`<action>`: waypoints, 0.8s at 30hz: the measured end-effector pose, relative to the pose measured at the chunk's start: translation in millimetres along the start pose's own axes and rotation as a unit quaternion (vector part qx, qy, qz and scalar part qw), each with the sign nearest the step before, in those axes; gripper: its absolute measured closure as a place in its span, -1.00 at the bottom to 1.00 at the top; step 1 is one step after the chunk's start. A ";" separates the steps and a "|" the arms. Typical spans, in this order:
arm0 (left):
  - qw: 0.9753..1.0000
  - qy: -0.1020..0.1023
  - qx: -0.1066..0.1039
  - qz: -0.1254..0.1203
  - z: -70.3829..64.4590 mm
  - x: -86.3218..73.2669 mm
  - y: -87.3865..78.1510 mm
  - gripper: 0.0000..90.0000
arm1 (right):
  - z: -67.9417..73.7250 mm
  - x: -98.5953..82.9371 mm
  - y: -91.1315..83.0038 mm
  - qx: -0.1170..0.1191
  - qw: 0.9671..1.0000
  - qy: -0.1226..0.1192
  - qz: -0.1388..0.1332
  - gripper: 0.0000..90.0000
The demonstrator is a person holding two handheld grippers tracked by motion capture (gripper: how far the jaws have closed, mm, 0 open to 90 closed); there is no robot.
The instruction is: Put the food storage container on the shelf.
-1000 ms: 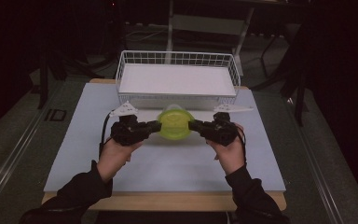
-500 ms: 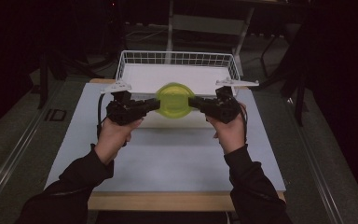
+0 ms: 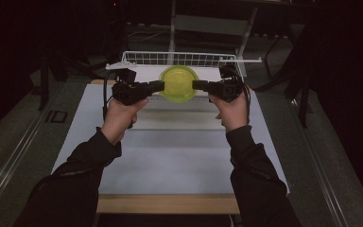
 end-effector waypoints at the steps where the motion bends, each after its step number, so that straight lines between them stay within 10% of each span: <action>1: 1.000 -0.002 0.001 -0.001 1.7 1.5 1.0 0.81 | -1.0 2.0 0.9 0.001 1.000 0.004 0.002 0.78; 24: 0.999 -0.036 0.023 0.016 29.9 10.5 31.5 0.71 | -32.7 16.1 32.3 0.007 0.994 0.101 0.052 0.76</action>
Point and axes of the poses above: each handheld gripper's, and its own axes: y roughly forward along the jaws, x roughly out of its top, z roughly to its left, the point moved 3 cm from there along y, roughly forward along the jaws, and after that the axes turned 4 degrees about z, right-handed, at the moved point
